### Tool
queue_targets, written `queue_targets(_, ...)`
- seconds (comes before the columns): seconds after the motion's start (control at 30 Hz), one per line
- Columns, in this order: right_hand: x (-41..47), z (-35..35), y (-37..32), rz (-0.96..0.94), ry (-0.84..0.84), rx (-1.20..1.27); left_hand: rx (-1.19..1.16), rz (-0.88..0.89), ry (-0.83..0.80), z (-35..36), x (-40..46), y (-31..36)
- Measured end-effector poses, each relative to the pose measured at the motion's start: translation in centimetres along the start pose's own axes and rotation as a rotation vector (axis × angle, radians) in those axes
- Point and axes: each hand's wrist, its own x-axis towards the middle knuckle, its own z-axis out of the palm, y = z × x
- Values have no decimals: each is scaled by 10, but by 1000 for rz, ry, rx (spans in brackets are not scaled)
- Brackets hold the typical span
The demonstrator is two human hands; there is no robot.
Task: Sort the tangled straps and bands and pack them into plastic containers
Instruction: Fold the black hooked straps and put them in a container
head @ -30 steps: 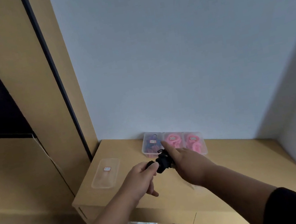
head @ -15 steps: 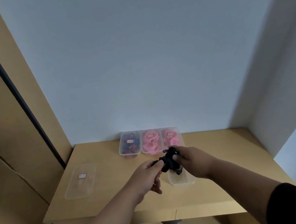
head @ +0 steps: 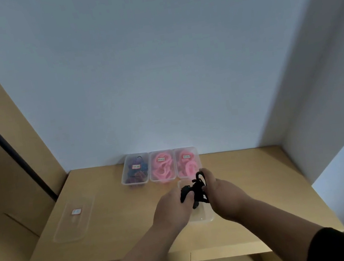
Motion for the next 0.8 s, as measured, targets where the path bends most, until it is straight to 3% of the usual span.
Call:
queue_targets(0.17,7,-5,16,-73,6,15,130,24,55,12,21,-3)
queue_targets(0.5,42,-28,68,-96,-83,-16,447,227,-42,41,44,17)
queue_targets(0.8,62,-35,89,-126,-72,57,378,142,54,48,54,50)
